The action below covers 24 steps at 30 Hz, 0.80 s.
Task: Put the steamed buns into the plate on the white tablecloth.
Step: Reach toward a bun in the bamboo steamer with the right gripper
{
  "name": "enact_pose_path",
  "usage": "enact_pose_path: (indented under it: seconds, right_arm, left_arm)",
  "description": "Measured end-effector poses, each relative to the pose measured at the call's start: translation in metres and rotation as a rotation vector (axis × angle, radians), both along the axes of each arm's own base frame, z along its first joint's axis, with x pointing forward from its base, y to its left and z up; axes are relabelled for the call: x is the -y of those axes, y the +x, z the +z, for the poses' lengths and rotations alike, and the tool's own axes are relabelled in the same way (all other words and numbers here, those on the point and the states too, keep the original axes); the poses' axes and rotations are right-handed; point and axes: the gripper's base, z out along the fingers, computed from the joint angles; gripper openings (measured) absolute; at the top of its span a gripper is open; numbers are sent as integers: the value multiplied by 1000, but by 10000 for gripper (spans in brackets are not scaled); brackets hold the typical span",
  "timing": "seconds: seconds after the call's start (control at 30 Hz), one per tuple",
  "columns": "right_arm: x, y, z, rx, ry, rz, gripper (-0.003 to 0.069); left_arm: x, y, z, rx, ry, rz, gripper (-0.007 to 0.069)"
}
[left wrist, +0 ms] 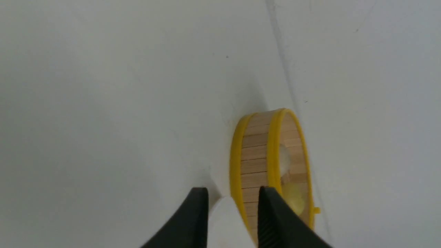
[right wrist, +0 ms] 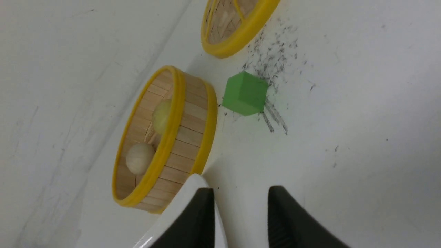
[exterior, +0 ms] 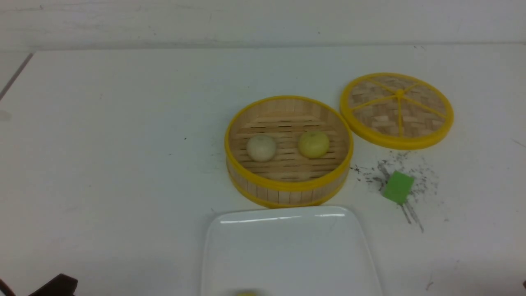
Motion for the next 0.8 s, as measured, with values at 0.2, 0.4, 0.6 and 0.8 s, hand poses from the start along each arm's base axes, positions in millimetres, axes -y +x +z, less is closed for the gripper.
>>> enact_pose_path:
  seconds: [0.2, 0.4, 0.6, 0.8]
  right_arm:
    - [0, -3, 23, 78, -122, 38, 188]
    - [4, -8, 91, 150, -432, 71, 0]
    - [9, 14, 131, -351, -669, 239, -5]
    - [-4, 55, 140, -493, -761, 521, 6]
  left_arm:
    - [4, -11, 57, 178, 220, -76, 168]
    - [10, -12, 119, 146, 457, -205, 69]
    - [18, 28, 150, -254, 553, -469, 29]
    - [17, 80, 149, -431, 682, -632, 52]
